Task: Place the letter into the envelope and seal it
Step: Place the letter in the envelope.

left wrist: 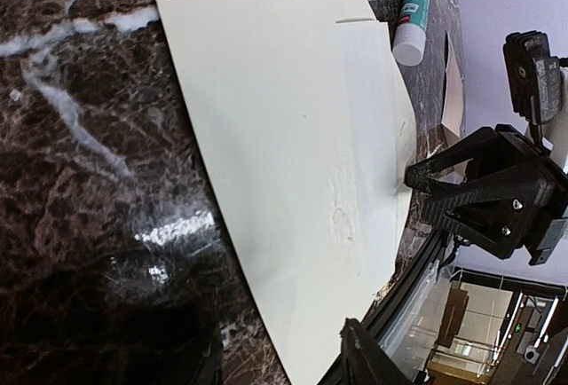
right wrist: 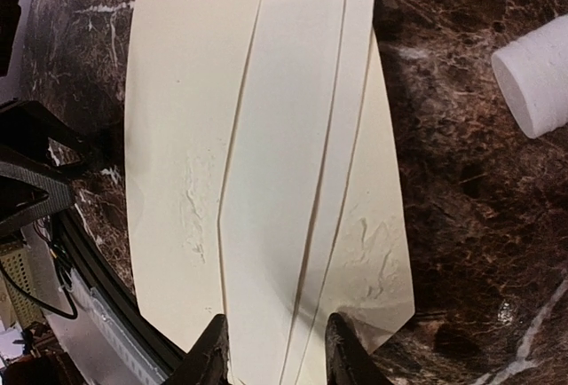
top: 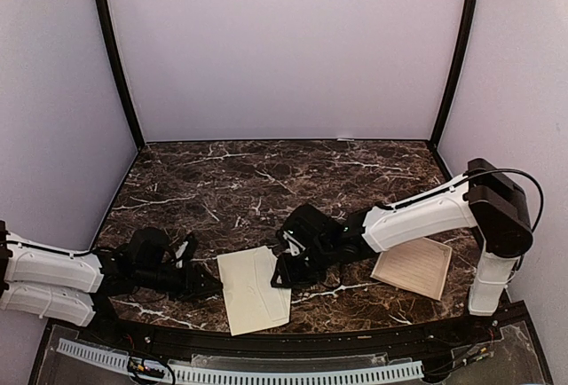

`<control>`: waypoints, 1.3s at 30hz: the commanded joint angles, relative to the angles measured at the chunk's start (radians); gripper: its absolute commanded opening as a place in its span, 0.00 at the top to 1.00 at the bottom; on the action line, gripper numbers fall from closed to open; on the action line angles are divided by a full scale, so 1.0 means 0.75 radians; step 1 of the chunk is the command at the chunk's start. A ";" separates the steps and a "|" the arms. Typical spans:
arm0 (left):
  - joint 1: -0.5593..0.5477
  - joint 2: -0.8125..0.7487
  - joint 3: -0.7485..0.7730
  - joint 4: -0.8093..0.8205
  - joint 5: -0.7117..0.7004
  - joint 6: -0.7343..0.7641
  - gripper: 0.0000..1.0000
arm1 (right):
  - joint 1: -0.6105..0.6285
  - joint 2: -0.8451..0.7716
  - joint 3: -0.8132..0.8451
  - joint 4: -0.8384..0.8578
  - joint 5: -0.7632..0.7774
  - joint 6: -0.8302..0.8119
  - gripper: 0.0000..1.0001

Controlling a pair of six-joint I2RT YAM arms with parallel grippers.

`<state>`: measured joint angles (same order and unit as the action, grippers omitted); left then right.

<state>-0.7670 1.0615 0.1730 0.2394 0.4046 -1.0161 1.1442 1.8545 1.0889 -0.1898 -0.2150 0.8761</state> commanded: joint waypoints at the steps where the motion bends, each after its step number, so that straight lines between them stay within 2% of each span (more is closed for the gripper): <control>1: -0.011 0.047 -0.015 0.120 0.022 -0.033 0.56 | 0.018 0.030 0.060 -0.001 0.025 -0.004 0.66; 5: -0.019 0.097 -0.026 0.169 0.025 -0.040 0.57 | 0.018 0.047 0.071 0.002 0.023 -0.006 0.66; 16: -0.031 0.205 -0.017 0.250 0.047 -0.046 0.72 | 0.022 0.085 0.089 -0.011 0.032 -0.006 0.69; 22: -0.037 0.257 -0.012 0.298 0.060 -0.050 0.81 | 0.031 0.109 0.110 -0.005 0.018 -0.008 0.79; 25: -0.042 0.275 -0.011 0.308 0.060 -0.052 0.84 | 0.033 0.117 0.118 -0.003 0.013 -0.007 0.80; 35: -0.050 0.311 -0.003 0.339 0.060 -0.056 0.89 | 0.044 0.151 0.148 0.016 -0.020 -0.010 0.80; 39: -0.051 0.314 0.002 0.343 0.056 -0.055 0.91 | 0.050 0.168 0.166 0.018 -0.026 -0.012 0.84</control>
<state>-0.7971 1.2911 0.1673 0.4789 0.4419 -1.0592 1.1625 1.9549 1.1805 -0.1947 -0.2165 0.8715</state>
